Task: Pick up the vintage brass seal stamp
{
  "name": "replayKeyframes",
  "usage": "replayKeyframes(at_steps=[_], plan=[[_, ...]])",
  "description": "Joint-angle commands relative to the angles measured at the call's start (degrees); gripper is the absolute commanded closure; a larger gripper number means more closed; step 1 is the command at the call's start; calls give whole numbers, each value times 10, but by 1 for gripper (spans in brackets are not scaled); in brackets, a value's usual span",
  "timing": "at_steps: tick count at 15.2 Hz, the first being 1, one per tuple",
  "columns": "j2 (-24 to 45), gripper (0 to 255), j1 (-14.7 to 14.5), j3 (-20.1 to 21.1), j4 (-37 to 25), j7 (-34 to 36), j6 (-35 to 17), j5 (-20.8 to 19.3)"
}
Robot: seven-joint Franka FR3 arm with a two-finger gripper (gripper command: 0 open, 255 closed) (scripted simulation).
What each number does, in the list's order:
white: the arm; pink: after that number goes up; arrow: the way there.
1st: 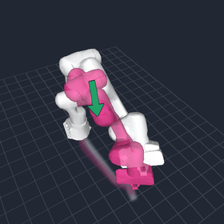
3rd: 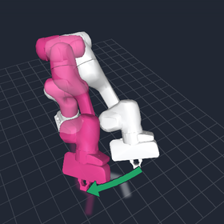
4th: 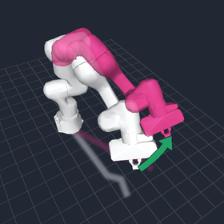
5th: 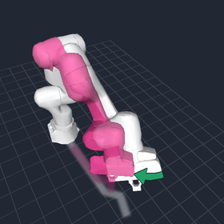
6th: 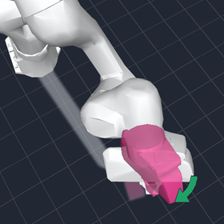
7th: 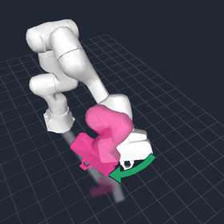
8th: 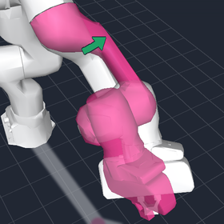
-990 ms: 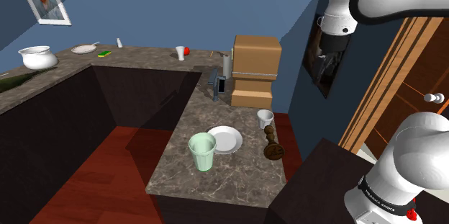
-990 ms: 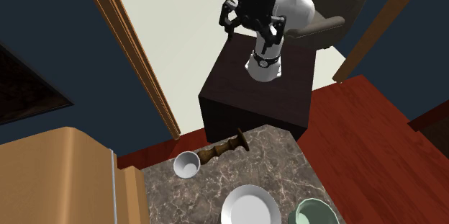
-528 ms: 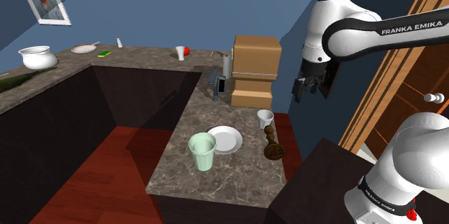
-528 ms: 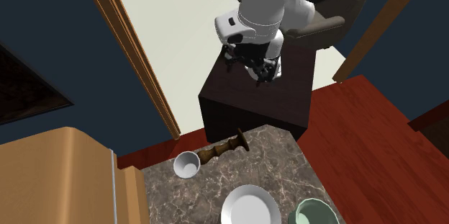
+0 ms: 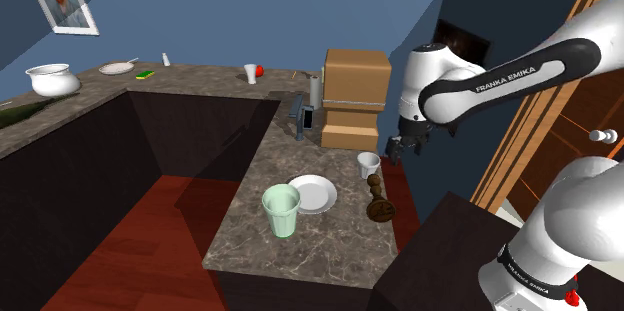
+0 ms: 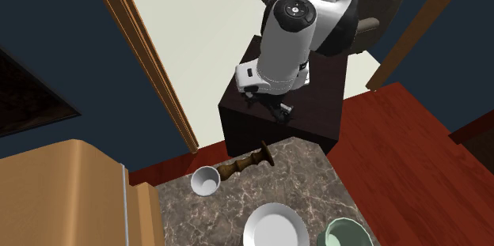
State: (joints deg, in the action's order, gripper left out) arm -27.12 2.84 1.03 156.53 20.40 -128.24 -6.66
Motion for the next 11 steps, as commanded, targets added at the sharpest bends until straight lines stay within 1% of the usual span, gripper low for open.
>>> replayKeyframes(at_steps=[1, 6, 8, 11], plan=[[40, 0, 5, 7, 5, 26, -47, -3], [167, 0, 26, 21, -2, 99, -165, -30], [221, 0, 35, 24, -13, 134, -208, -50], [304, 0, 44, 23, -37, 194, -264, -91]])
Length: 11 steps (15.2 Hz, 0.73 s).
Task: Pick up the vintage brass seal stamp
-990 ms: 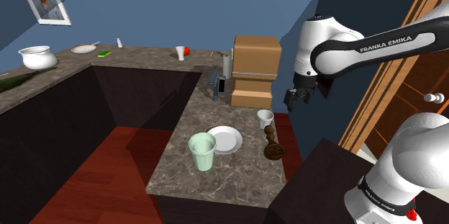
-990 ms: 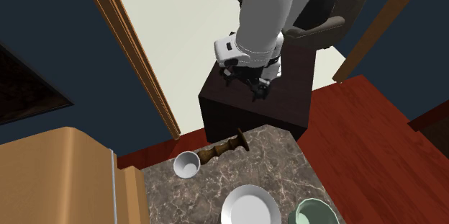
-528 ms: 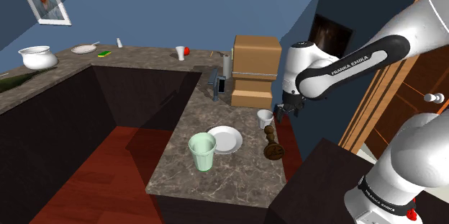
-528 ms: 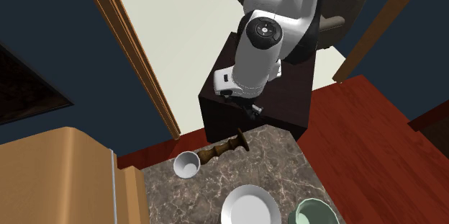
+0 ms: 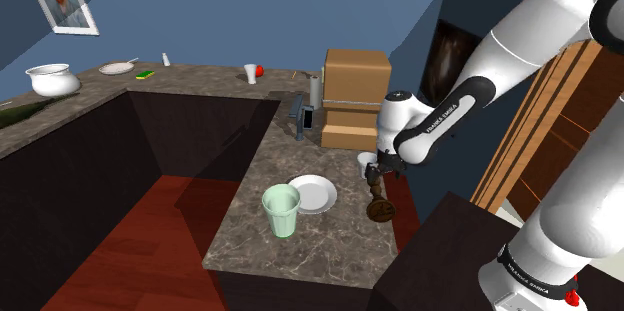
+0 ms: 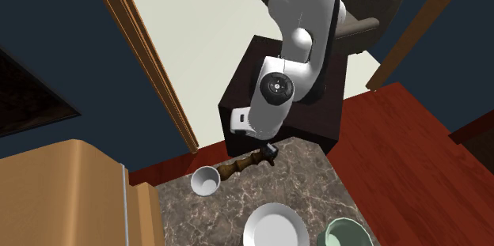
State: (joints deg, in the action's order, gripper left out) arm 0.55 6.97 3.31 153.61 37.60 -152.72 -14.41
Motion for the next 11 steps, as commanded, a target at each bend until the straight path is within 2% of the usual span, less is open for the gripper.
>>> replayKeyframes(at_steps=[1, 4, 11], plan=[[55, 0, 2, -4, -18, 44, -36, -29], [131, 0, -7, -24, -50, 100, -78, -69], [199, 0, -29, -53, -67, 136, -128, -107]])
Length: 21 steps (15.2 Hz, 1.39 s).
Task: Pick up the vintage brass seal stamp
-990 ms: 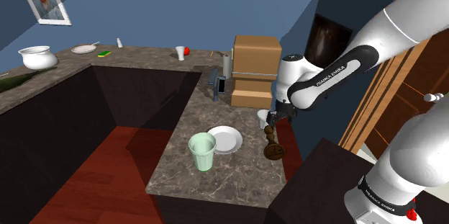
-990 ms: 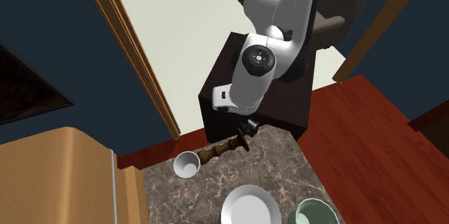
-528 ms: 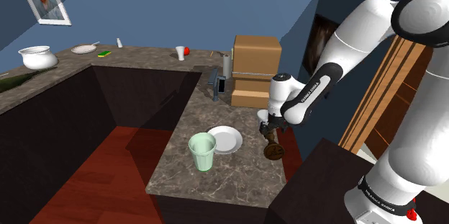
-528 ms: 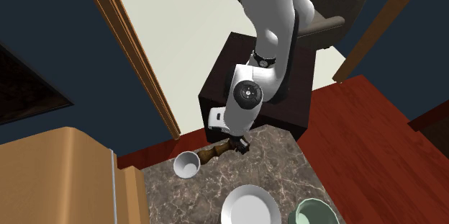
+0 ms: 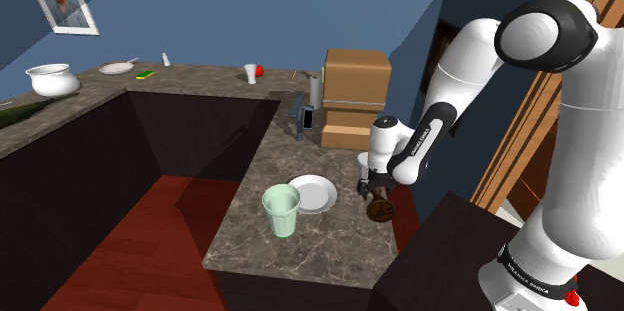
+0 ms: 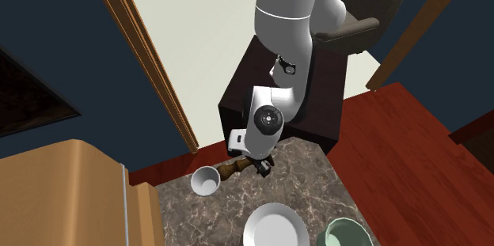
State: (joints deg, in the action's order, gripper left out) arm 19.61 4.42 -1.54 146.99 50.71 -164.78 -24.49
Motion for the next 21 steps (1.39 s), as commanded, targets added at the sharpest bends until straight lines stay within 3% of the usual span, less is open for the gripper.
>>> replayKeyframes(at_steps=[1, 2, 3, 12, 21], plan=[[14, 0, -5, -8, -2, 8, -12, -8], [14, 0, -5, -8, -2, 7, -12, -8], [15, 255, -5, -8, -3, 8, -12, -8], [14, 255, -5, -8, -2, 8, -12, -8], [-74, 255, 22, 29, 19, -38, 54, 40]])
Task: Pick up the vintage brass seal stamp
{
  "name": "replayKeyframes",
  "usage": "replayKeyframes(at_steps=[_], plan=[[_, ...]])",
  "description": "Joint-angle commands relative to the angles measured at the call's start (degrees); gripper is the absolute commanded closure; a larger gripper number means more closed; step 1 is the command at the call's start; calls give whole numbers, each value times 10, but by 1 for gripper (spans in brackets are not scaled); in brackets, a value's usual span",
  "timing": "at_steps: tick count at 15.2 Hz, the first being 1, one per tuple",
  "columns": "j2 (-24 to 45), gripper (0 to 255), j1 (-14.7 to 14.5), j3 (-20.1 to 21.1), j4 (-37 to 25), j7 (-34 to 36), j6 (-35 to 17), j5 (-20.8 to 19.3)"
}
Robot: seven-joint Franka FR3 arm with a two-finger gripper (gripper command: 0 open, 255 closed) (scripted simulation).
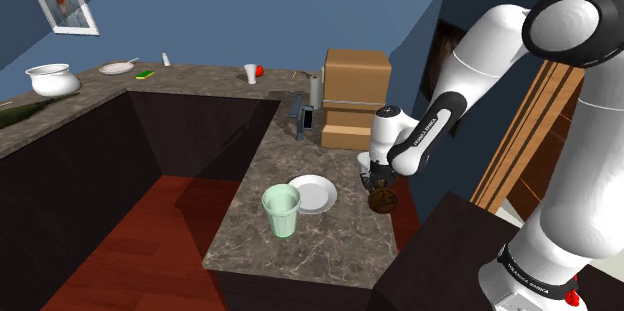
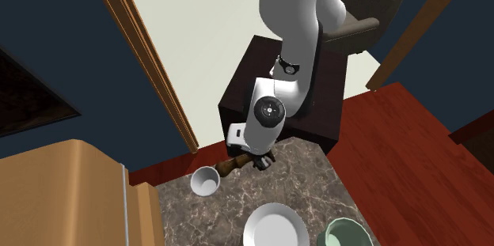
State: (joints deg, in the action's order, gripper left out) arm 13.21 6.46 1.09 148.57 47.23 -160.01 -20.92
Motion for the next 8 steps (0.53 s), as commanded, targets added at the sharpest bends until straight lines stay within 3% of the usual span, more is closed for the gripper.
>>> replayKeyframes(at_steps=[1, 8], plan=[[-19, 255, 3, 6, 5, -9, 14, 11], [-67, 255, 9, 19, 11, -36, 54, 42]])
